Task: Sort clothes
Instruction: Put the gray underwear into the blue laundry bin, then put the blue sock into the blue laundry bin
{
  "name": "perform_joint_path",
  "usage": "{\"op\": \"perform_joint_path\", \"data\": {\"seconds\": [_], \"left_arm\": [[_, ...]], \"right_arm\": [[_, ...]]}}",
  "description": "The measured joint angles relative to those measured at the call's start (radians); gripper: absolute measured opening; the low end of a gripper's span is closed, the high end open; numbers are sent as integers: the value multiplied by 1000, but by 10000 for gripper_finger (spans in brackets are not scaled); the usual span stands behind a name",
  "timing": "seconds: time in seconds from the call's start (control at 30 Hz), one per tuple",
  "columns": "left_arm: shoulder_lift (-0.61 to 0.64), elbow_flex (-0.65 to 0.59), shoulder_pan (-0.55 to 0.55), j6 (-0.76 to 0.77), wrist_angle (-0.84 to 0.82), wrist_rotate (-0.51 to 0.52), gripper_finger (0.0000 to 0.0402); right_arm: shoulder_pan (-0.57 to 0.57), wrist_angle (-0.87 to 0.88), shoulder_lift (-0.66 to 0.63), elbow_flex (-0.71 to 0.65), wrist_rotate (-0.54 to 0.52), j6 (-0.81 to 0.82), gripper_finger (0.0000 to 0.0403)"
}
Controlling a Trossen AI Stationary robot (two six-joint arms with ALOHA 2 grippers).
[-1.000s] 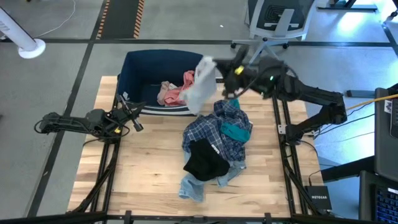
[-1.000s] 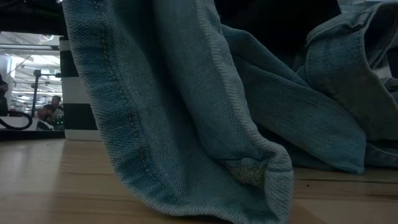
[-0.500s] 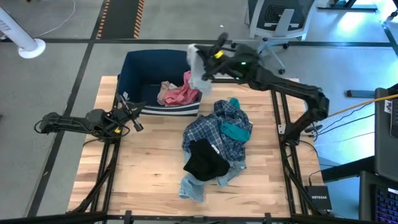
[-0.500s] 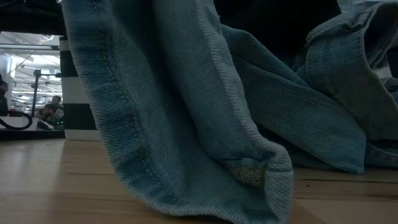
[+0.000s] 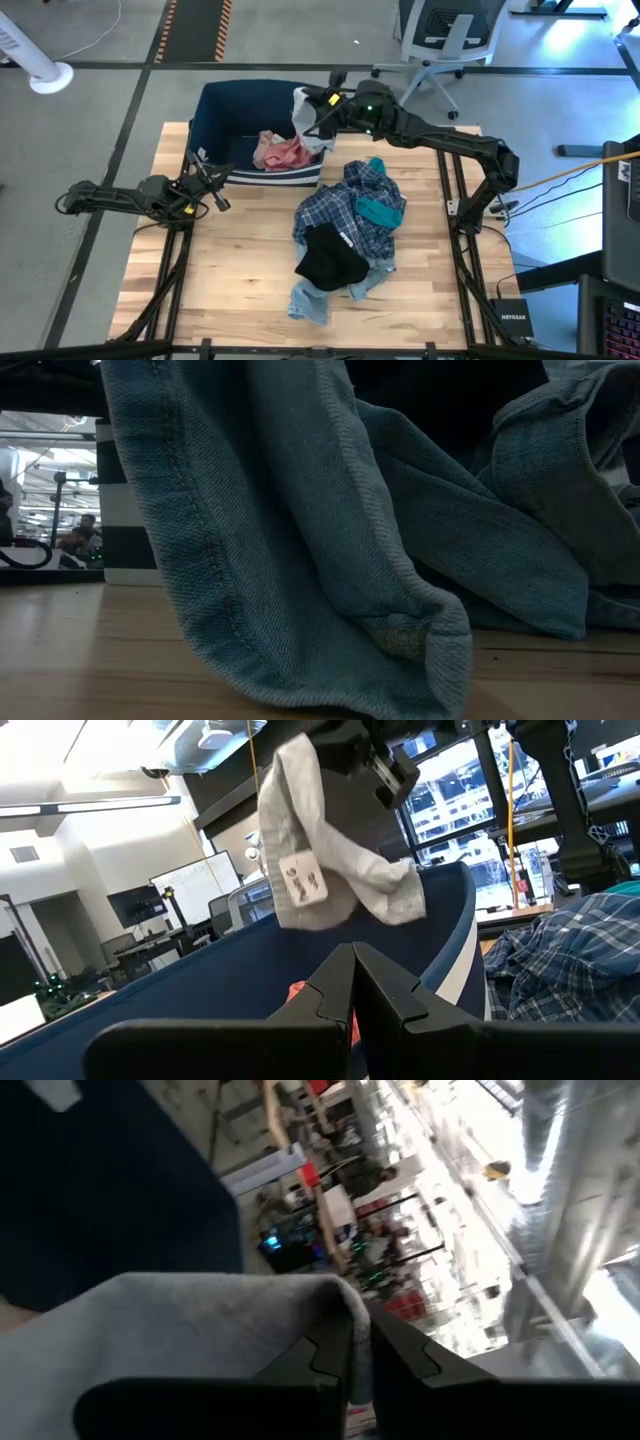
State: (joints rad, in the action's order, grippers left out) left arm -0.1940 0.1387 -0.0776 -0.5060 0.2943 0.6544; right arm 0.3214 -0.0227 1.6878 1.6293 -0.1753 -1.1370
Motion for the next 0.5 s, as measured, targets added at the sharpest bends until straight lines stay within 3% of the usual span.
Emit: {"op": "perform_joint_path", "data": {"seconds": [0.17, 0.5], "left_arm": [[0, 0, 0, 0, 0, 0, 1], [0, 0, 0, 0, 0, 0, 1]], "right_arm": [[0, 120, 0, 0, 0, 62, 54], [-15, 422, 0, 0, -20, 66, 163]]}}
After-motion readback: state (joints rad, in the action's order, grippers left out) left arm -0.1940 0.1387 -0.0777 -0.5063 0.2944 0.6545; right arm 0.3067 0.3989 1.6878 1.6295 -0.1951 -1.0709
